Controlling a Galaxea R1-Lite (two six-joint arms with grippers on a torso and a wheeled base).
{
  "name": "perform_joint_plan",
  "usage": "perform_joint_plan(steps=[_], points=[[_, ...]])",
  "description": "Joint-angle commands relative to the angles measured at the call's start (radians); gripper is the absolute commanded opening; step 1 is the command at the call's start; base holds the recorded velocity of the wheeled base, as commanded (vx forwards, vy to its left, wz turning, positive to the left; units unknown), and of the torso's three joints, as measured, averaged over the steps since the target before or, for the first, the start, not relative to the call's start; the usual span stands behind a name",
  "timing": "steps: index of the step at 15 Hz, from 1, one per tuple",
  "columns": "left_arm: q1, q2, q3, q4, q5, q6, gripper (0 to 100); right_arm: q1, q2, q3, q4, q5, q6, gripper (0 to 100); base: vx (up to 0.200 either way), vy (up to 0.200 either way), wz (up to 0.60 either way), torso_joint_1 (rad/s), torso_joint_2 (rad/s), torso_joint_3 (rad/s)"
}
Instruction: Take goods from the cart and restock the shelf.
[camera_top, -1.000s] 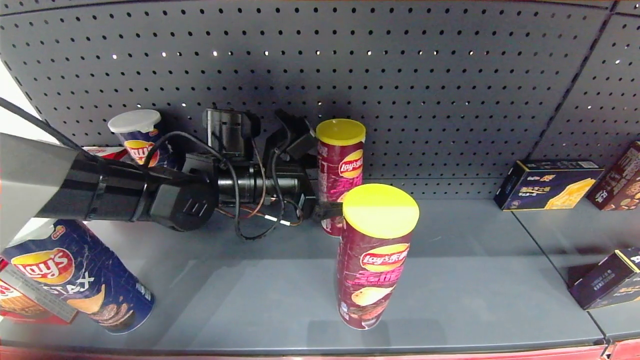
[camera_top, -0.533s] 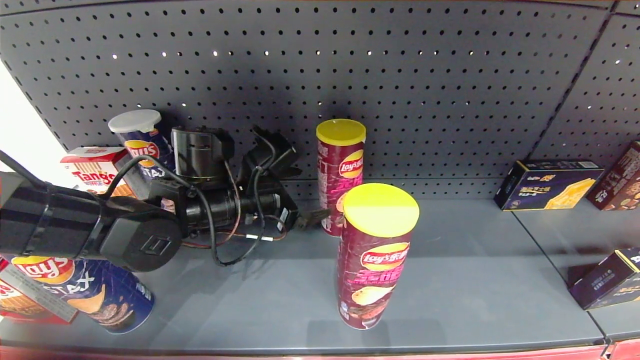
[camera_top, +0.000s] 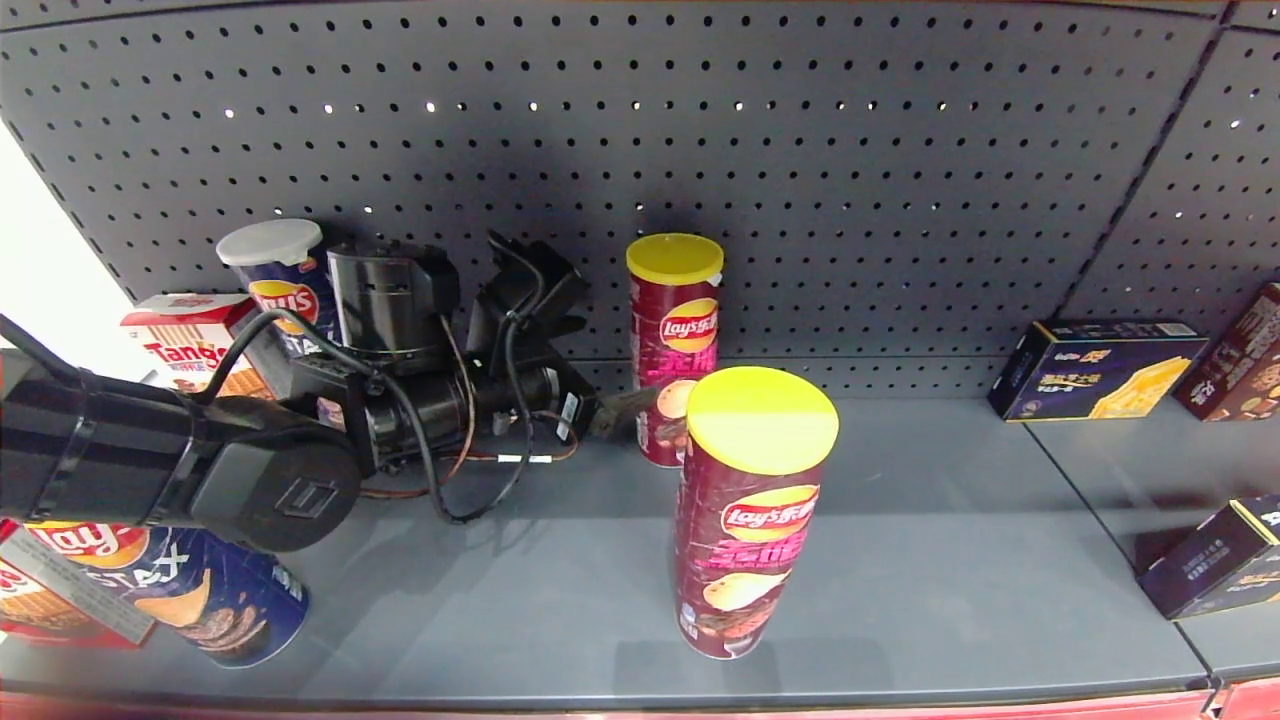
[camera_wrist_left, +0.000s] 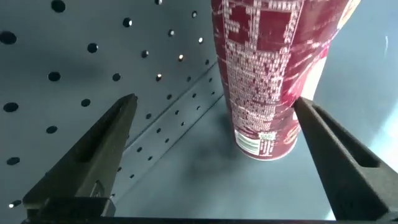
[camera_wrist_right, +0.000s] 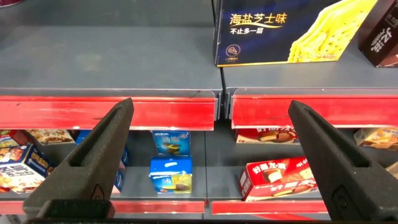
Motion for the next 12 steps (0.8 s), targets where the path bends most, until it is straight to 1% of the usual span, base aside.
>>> perform_joint_plan(steps=[1,2,4,5,7,8,9,12], points=[[-0.003,0.0,0.03,-0.035,-0.003,0.0,100,0.0,0.001,0.0,0.0,0.0,0.0,100,0.0,0.0,0.0,0.0,0.0,0.0],[-0.007,-0.014,0.066,-0.066,-0.007,0.001,100,0.0,0.001,0.0,0.0,0.0,0.0,100,0.0,0.0,0.0,0.0,0.0,0.0],[-0.015,-0.028,0.099,-0.084,0.0,0.0,100,0.0,0.001,0.0,0.0,0.0,0.0,100,0.0,0.0,0.0,0.0,0.0,0.0],[-0.01,-0.029,0.113,-0.089,0.022,0.0,100,0.0,0.001,0.0,0.0,0.0,0.0,100,0.0,0.0,0.0,0.0,0.0,0.0],[-0.012,-0.029,0.115,-0.09,0.086,0.0,100,0.0,0.001,0.0,0.0,0.0,0.0,100,0.0,0.0,0.0,0.0,0.0,0.0],[-0.012,-0.028,0.113,-0.09,0.098,0.0,100,0.0,0.001,0.0,0.0,0.0,0.0,100,0.0,0.0,0.0,0.0,0.0,0.0],[-0.012,-0.028,0.113,-0.09,0.146,0.0,100,0.0,0.001,0.0,0.0,0.0,0.0,100,0.0,0.0,0.0,0.0,0.0,0.0],[-0.012,-0.028,0.116,-0.089,0.195,0.001,100,0.0,0.001,0.0,0.0,0.0,0.0,100,0.0,0.0,0.0,0.0,0.0,0.0]])
